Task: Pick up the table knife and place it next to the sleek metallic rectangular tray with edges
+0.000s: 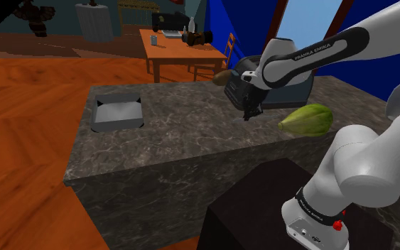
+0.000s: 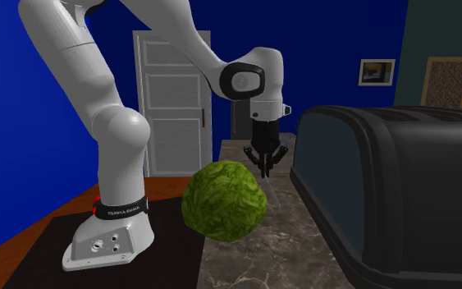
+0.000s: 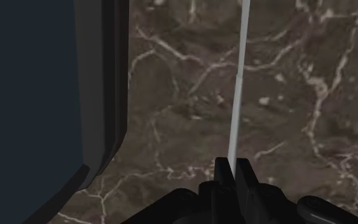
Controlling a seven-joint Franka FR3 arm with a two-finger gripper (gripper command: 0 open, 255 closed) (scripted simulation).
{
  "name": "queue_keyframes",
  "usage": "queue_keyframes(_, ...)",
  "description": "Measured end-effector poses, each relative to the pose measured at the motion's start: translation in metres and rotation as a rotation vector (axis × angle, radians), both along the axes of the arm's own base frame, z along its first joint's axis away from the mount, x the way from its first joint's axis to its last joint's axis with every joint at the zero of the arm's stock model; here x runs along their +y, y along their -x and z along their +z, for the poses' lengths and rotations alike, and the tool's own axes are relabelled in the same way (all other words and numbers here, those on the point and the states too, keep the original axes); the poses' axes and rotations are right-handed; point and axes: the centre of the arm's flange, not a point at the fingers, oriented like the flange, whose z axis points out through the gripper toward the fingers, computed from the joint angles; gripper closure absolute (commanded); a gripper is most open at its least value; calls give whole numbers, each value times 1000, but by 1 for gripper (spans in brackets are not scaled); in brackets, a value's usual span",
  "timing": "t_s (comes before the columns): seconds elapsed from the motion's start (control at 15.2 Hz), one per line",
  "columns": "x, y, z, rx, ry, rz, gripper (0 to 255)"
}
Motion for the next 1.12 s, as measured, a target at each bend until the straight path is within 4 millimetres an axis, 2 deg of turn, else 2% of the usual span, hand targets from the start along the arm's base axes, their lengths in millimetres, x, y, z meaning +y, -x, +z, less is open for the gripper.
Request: queue_keyframes(1.12,0,0,87,0,0,0,255)
